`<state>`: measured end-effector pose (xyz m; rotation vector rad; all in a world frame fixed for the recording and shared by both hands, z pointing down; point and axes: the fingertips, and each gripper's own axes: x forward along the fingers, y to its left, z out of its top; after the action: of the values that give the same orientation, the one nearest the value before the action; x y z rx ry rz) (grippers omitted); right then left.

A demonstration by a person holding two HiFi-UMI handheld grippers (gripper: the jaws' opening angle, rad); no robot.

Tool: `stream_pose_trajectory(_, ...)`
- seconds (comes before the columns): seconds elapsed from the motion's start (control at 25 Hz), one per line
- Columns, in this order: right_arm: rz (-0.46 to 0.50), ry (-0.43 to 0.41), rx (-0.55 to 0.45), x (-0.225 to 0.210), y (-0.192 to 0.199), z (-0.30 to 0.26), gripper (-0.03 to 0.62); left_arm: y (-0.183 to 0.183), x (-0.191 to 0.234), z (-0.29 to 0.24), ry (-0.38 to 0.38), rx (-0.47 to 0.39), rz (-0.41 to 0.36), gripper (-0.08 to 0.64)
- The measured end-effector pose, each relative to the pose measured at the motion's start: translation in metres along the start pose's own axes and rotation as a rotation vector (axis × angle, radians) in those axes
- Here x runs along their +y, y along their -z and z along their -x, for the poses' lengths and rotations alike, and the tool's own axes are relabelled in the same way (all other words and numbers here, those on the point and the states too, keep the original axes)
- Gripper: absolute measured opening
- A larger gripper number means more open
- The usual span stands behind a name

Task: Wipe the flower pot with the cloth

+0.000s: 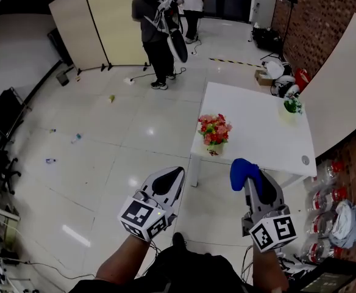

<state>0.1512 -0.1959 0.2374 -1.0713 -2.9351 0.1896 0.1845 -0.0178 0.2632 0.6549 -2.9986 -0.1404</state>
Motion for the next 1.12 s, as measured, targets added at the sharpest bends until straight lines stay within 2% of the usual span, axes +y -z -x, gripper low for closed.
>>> stream_pose_trajectory(0.2,-0.005,0.032,0.01,0.003,0.009,-0.035,0.098,0.007,0.03,-0.018,0.035,0.012,0.011,-0.003)
stream_pose_trajectory(0.44,-0.015,-0.009,0.066,-0.006,0.043,-0.069,0.098,0.033,0.055,-0.045,-0.01,0.038,0.026,-0.003)
stream_pose_trajectory(0.68,-0.026,-0.1,0.129,-0.012,0.097,-0.103,0.098,0.075,0.065,-0.08,-0.062,0.079,0.051,-0.003)
stream_pose_trajectory(0.8,-0.021,-0.134,0.156,-0.02,0.126,-0.118,0.098,0.1,0.069,-0.103,-0.074,0.083,0.096,-0.003)
stream_pose_trajectory(0.96,-0.043,-0.127,0.216,-0.03,0.172,-0.136,0.098,0.138,0.082,-0.122,-0.086,0.117,0.105,-0.003)
stream_pose_trajectory(1.12,-0.05,-0.081,0.245,-0.037,0.206,-0.159,0.098,0.172,0.109,-0.136,-0.123,0.149,0.103,-0.003)
